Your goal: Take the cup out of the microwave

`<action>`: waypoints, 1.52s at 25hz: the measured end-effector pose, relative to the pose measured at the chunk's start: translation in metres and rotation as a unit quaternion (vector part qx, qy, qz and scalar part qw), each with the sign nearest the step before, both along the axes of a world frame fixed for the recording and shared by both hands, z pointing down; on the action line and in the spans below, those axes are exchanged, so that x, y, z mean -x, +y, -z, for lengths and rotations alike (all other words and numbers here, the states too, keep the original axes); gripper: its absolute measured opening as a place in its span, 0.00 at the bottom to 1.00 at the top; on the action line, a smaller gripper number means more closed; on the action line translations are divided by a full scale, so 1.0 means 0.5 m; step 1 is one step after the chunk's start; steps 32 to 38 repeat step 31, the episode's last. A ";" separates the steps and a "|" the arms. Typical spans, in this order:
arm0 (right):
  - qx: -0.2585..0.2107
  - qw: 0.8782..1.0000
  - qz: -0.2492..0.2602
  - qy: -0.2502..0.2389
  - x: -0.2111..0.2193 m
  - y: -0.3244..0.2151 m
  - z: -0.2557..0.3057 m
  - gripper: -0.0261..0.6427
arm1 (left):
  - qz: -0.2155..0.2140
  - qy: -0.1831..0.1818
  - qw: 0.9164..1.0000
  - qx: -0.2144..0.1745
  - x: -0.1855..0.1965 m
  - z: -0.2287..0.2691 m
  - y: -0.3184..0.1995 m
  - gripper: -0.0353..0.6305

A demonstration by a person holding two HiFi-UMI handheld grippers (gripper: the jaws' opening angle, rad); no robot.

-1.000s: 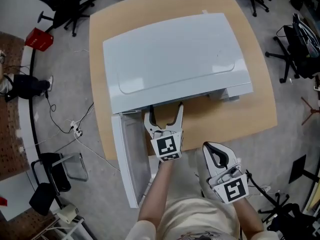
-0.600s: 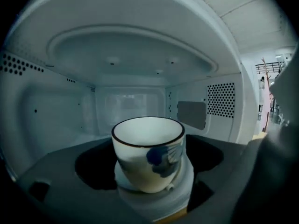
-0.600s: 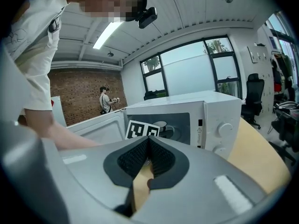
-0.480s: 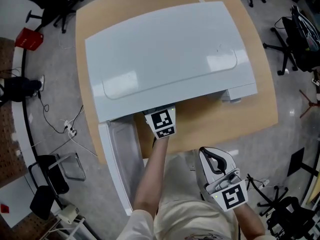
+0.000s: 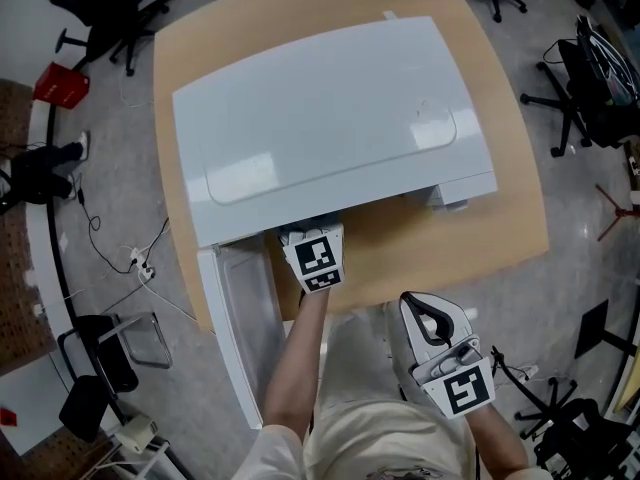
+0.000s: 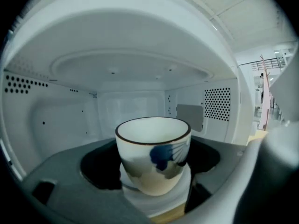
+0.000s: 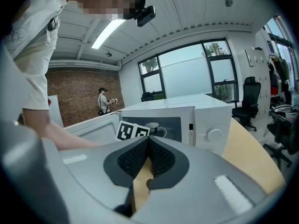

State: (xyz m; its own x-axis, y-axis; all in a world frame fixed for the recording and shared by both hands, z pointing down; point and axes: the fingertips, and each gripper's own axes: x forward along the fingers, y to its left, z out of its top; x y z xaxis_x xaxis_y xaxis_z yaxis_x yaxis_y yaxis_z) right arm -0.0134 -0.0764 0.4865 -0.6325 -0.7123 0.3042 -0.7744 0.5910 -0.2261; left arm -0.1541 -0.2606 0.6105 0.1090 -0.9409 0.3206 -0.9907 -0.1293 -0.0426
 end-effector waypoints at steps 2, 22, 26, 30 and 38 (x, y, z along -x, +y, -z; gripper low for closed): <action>-0.006 1.000 -0.002 0.000 -0.007 -0.002 0.008 0.05 | -0.003 -0.001 1.000 -0.001 -0.006 0.017 0.021 0.65; -0.071 0.997 0.014 -0.009 -0.037 0.026 0.143 0.05 | -0.036 0.023 0.999 0.012 -0.120 0.238 0.342 0.65; -0.075 0.997 0.008 -0.010 -0.043 0.032 0.146 0.05 | -0.028 0.035 0.999 0.008 -0.120 0.288 0.381 0.65; -0.074 0.997 0.003 -0.012 -0.050 0.039 0.148 0.05 | -0.035 0.033 0.999 0.005 -0.124 0.322 0.414 0.65; -0.075 0.997 0.002 -0.012 -0.052 0.040 0.150 0.05 | -0.036 0.033 0.999 0.004 -0.125 0.330 0.419 0.65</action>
